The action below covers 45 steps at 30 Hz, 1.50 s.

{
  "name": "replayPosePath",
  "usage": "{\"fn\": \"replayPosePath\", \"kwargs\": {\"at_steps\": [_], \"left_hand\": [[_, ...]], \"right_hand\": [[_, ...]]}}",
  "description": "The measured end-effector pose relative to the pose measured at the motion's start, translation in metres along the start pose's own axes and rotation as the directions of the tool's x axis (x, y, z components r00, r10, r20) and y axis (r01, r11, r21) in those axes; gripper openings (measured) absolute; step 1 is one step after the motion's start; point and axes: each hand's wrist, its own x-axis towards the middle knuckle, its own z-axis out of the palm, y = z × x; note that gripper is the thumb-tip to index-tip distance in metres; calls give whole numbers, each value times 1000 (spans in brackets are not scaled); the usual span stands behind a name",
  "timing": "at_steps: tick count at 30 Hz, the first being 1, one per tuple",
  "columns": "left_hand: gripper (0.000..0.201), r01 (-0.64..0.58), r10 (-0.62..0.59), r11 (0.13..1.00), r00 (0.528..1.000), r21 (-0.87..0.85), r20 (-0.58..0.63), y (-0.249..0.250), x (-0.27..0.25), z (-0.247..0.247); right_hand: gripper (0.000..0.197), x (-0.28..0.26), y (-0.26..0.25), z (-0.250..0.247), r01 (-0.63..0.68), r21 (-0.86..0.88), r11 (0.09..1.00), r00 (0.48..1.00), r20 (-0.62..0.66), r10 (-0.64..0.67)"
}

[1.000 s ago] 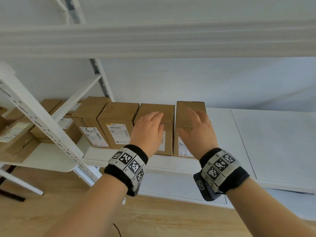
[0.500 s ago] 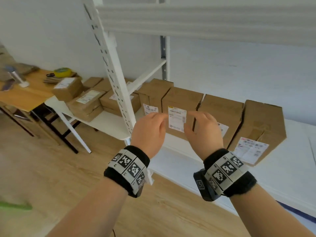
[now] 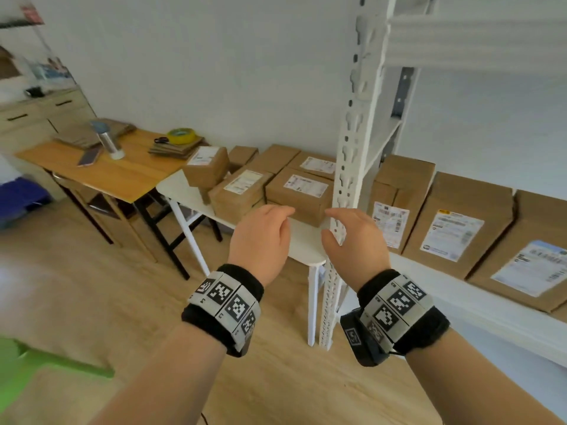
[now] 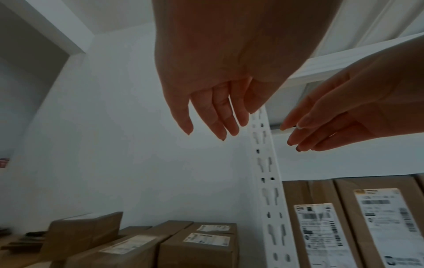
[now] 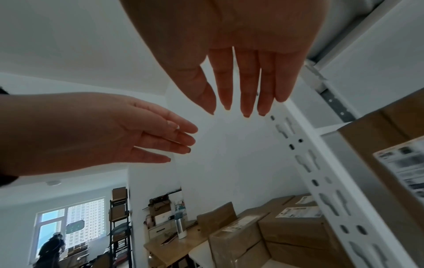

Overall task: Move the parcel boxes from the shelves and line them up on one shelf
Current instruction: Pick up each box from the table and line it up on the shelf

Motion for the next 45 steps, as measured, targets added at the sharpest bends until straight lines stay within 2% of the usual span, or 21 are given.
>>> {"fn": "replayPosePath", "kwargs": {"at_steps": [7,13,19,25,30,34,38,41,43,45], "left_hand": [[35,65,-65,998,998,-14,-18,-62,28,-8],[35,84,-84,996,996,11,11,-103,81,-2],[35,96,-99,995,991,33,92,-135,152,16],[36,113,-110,994,973,-4,201,-160,202,51],[41,185,-151,981,923,-64,355,-181,244,90],[50,256,-199,966,836,-43,512,-201,275,123],[48,242,-172,970,757,-25,630,-222,299,150],[58,230,-154,973,714,-21,682,-228,310,162],[61,216,-151,976,684,0,713,-230,314,169],[63,201,-138,980,685,-3,715,-230,316,170]], "right_hand": [[35,43,-21,49,41,-32,999,998,55,-39],[35,103,-15,94,7,-8,1000,996,86,-6],[38,174,6,125,-101,18,995,991,89,99],[43,207,37,149,-249,24,968,964,106,245],[52,223,64,170,-437,-6,899,896,88,436],[63,234,86,191,-606,-30,795,791,90,605],[70,245,105,211,-706,-60,706,703,63,708],[78,252,116,222,-781,-17,624,622,68,780],[78,253,120,228,-807,25,590,590,71,805],[78,254,121,230,-821,57,568,571,63,819]]}}
